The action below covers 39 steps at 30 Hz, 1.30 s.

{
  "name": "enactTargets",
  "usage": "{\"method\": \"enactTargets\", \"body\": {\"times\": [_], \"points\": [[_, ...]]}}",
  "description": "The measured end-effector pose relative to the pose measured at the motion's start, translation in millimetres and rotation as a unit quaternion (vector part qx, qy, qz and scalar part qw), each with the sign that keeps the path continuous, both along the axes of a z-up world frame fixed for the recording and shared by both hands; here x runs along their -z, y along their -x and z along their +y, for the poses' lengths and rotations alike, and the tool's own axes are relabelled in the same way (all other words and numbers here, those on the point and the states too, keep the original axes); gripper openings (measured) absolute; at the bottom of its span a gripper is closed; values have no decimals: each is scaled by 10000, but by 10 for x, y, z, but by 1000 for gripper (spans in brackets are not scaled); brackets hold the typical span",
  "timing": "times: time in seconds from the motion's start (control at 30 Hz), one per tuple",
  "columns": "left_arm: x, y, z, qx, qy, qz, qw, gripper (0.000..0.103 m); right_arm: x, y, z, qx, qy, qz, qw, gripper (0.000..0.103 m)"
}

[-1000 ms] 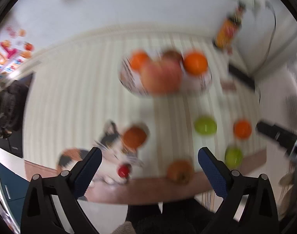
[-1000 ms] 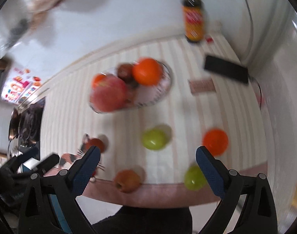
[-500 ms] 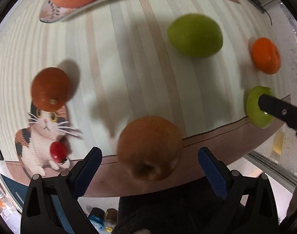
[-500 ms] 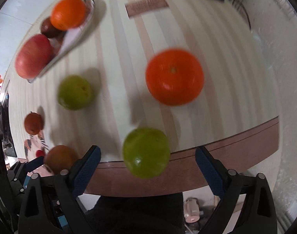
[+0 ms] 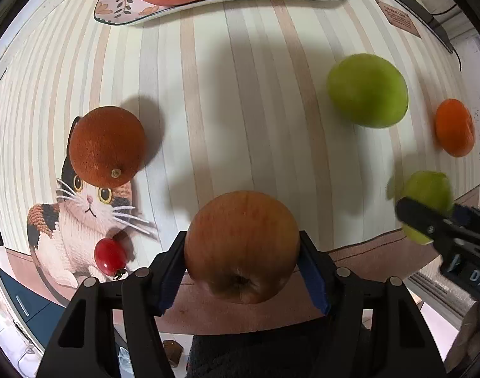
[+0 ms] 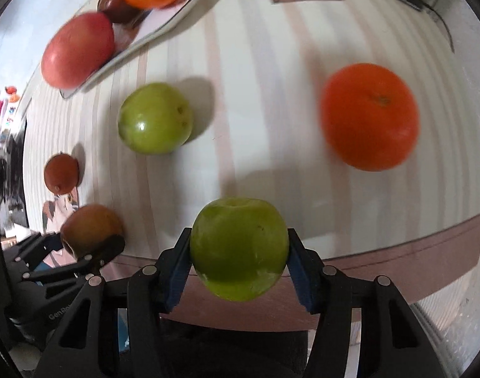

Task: Organize fruits
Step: 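Grasp a green apple with the right tool while the left tool grasps a brown apple, then carry both apples onto the plate and open both tools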

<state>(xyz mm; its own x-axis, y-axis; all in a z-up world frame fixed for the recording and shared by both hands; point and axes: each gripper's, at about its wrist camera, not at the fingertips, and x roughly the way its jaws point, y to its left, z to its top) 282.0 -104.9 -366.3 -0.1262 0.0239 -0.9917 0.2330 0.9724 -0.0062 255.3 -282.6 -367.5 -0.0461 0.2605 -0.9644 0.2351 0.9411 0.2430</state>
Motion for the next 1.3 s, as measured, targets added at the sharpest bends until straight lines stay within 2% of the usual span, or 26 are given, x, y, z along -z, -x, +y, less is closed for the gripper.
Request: {"method": "enactTargets", "body": {"times": [0.07,0.13,0.23,0.3,0.33,0.53,0.67,0.77,0.9,1.0,1.17,1.3], "points": [[-5,-21,-11,-9,-8,-19,10000,64,34,7,9,4,-71,72,9999,60],[-11,-32,-43,-31,3,-27,10000,64,12,9,-10,38,-100,90,9999,66],[6,61,-32,-76,47,-28,10000,64,-52,-8,-72,51,-139,49,9999,67],[8,95,-41,-93,71,-36,9999,64,-54,-34,-69,10,-138,53,9999,64],[0,76,-46,-87,80,-44,9999,64,-57,-31,-80,24,-159,3,9999,59],[-131,-111,-40,-18,193,-165,9997,64,-83,-58,-66,118,-223,-187,9995,59],[-409,-188,57,-122,483,-293,9983,64,-244,-119,-95,221,-351,-374,9984,59],[-747,-337,189,-288,768,-504,9954,64,-484,-259,-125,314,-491,-645,9962,59],[-1223,-655,486,-724,1136,-877,9870,64,-746,-591,-107,405,-638,-1012,9920,59],[-1378,-967,790,-1103,1333,-1009,9797,64,-816,-917,-56,464,-657,-1196,9896,59],[-1225,-1502,1158,-1591,1265,-970,9743,64,-654,-1484,112,565,-662,-1185,9891,59],[-825,-1854,1416,-2021,1350,-587,9682,64,-474,-1787,230,538,-602,-1050,9912,59]]}}
